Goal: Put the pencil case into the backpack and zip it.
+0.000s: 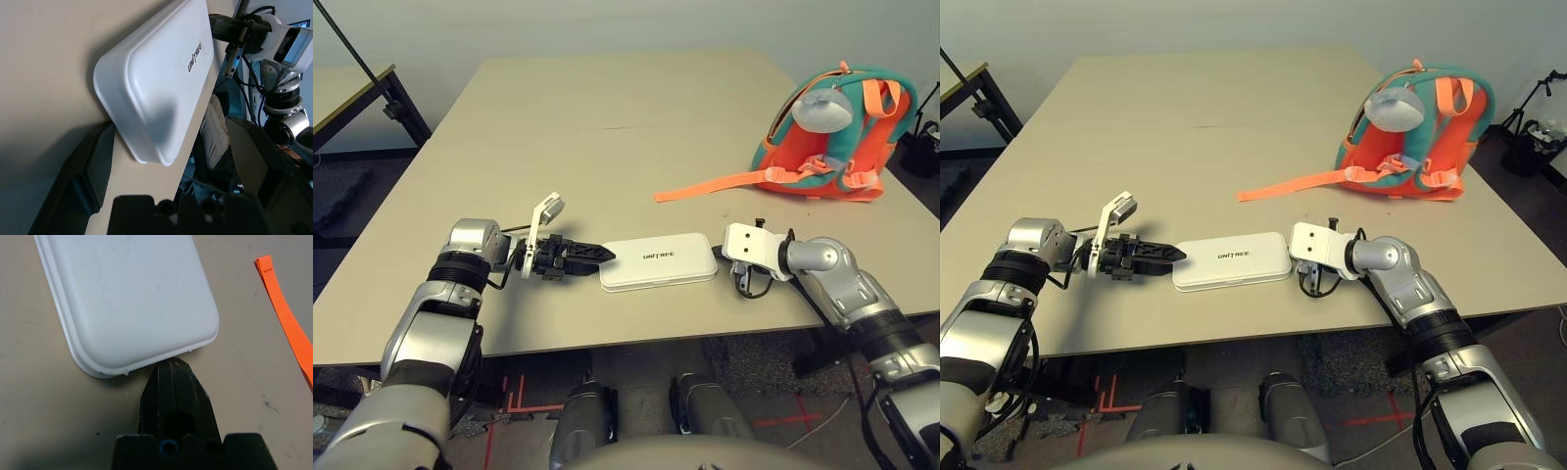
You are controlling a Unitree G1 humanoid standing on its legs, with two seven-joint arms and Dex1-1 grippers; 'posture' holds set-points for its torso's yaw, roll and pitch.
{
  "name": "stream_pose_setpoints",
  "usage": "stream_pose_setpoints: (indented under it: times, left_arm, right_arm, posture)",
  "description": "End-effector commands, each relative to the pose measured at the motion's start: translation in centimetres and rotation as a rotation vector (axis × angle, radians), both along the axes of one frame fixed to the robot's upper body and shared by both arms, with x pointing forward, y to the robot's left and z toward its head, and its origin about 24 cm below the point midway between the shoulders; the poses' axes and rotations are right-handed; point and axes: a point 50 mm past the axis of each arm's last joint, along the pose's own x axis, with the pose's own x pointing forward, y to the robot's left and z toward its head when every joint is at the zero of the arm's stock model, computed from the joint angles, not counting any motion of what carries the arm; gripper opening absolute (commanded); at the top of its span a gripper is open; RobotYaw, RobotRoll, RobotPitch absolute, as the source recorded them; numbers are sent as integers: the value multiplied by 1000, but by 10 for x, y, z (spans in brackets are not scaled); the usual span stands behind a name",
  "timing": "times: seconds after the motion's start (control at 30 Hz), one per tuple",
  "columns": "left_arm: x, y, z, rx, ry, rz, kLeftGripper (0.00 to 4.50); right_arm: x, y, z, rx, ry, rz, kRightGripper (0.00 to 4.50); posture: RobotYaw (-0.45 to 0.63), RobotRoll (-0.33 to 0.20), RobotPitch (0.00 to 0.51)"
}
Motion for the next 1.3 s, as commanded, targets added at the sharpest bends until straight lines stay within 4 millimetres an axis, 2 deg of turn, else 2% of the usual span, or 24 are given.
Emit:
stream_pose_setpoints:
  times: [0.03,0.3,0.5,0.77,1.3]
  left_arm:
    - [-4,-3,-9,35,24,-23,4500]
    - [-5,-3,-9,36,18,-26,4500]
    - [-4,-3,-9,39,14,-25,4500]
    - [-4,-3,-9,34,15,-21,4500]
    - [-6,-4,-11,30,20,-28,4500]
  right_arm:
    - [-5,26,-3,28,24,112,28]
    - [-7,29,-3,15,50,136,28]
    - [-8,16,-2,-49,86,145,28]
    - [-11,13,8,-99,120,209,28]
    - [-7,32,16,-74,103,262,28]
  posture:
    - [-174,0,17]
    - [-174,0,19]
    - [-176,0,20]
    - [-174,0,19]
    - [-172,0,13]
